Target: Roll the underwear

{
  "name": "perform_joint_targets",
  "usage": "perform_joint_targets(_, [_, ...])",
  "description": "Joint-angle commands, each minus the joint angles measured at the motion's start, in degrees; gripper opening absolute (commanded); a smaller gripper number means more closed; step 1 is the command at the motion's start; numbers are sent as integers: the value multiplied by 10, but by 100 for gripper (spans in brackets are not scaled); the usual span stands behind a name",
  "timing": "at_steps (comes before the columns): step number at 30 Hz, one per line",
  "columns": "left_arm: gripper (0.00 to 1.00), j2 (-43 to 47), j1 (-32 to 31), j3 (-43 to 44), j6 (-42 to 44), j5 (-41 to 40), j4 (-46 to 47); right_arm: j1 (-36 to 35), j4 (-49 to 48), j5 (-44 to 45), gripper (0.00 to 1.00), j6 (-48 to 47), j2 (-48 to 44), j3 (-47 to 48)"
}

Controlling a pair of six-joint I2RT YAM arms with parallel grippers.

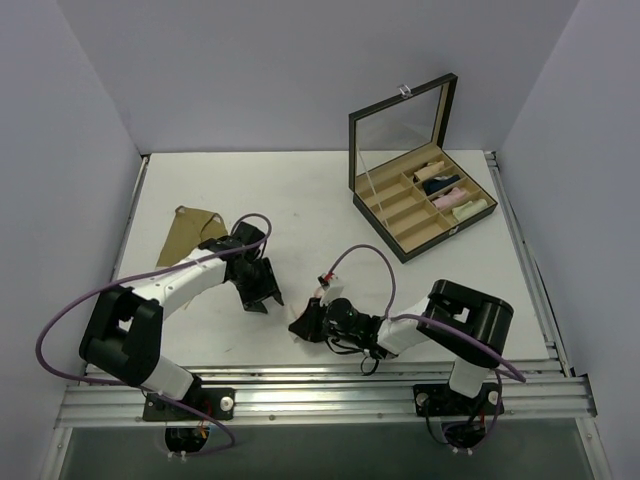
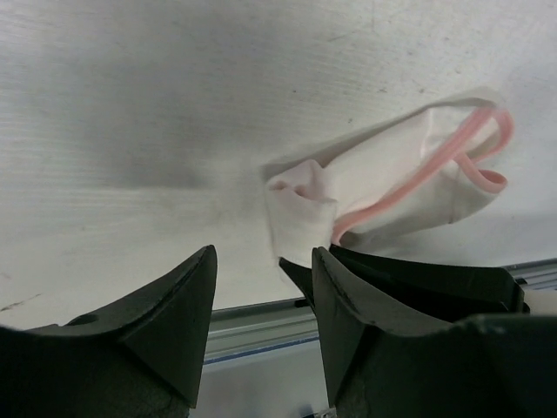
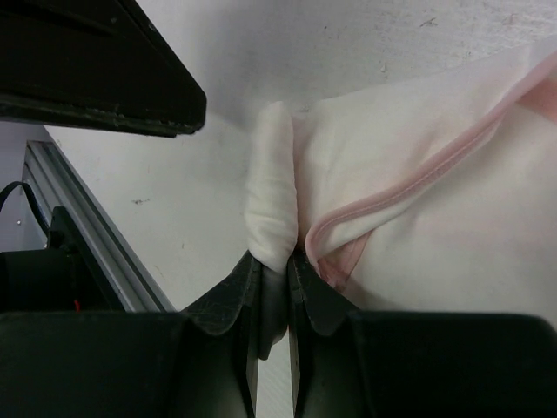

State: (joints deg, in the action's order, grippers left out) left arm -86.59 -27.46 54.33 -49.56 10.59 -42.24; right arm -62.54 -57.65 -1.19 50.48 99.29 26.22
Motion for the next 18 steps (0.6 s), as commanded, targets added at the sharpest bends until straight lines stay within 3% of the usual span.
perform_joint_targets(1, [56,17,-13,-11,-21,32,73,8,58,-20,0,0,39,-27])
perform_joint_targets(9, [56,2,-15,-62,-26,44,120,19,42,-25,0,7,46,-29])
perform_joint_targets(18, [54,-50,-35,-64,-28,44,189,20,57,-33,1,4,50,-20])
